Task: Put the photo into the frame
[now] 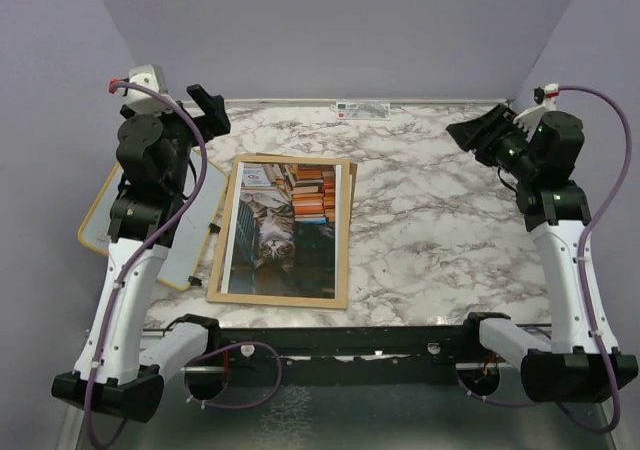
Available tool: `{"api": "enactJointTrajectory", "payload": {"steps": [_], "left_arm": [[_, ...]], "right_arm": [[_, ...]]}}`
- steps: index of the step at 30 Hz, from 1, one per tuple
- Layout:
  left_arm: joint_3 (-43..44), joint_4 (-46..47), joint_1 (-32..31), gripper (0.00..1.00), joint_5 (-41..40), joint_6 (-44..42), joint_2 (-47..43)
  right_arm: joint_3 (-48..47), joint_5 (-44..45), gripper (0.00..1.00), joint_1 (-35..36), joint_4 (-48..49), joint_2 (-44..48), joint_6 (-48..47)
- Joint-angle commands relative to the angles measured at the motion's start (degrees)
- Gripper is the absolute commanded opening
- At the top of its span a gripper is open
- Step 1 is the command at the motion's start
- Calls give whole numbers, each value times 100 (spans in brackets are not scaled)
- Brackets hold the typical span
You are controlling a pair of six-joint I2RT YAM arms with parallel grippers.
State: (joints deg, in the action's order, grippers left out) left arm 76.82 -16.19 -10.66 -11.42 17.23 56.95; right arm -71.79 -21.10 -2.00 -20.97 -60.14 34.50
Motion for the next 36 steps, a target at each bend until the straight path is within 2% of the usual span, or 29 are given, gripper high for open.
{"api": "enactJointTrajectory", "payload": {"steps": [1, 7, 10, 13, 18, 24, 30, 36], "left_arm": [[-345, 409, -133, 99, 521, -134, 161], [-993, 846, -139, 99, 2495, 80, 595], [-1116, 769, -139, 99, 2291, 660, 819], [-1391, 866, -139, 99, 2079, 1010, 869], [-1663, 785, -140, 99, 2007, 1155, 915], [-1879, 582, -145, 99, 2035, 1204, 905], [-2041, 499, -143, 99, 2002, 1264, 849], [-2089, 381, -148, 99, 1785, 1256, 768]], "right_arm": [[325, -158, 55, -25, -561, -111, 405], [1122, -696, 52, 18, -644, -430, 291], [1360, -822, 53, 194, -702, -622, 74], [1406, -680, 54, 705, -877, -934, -137], [1472, 312, 63, 1916, -911, -1354, 110], [1266, 1112, 60, 3025, -1010, -2379, 460], [610, 1469, 58, 3831, -1106, -3550, 618], [-251, 1828, 57, 4305, -1580, -4483, 627]]}}
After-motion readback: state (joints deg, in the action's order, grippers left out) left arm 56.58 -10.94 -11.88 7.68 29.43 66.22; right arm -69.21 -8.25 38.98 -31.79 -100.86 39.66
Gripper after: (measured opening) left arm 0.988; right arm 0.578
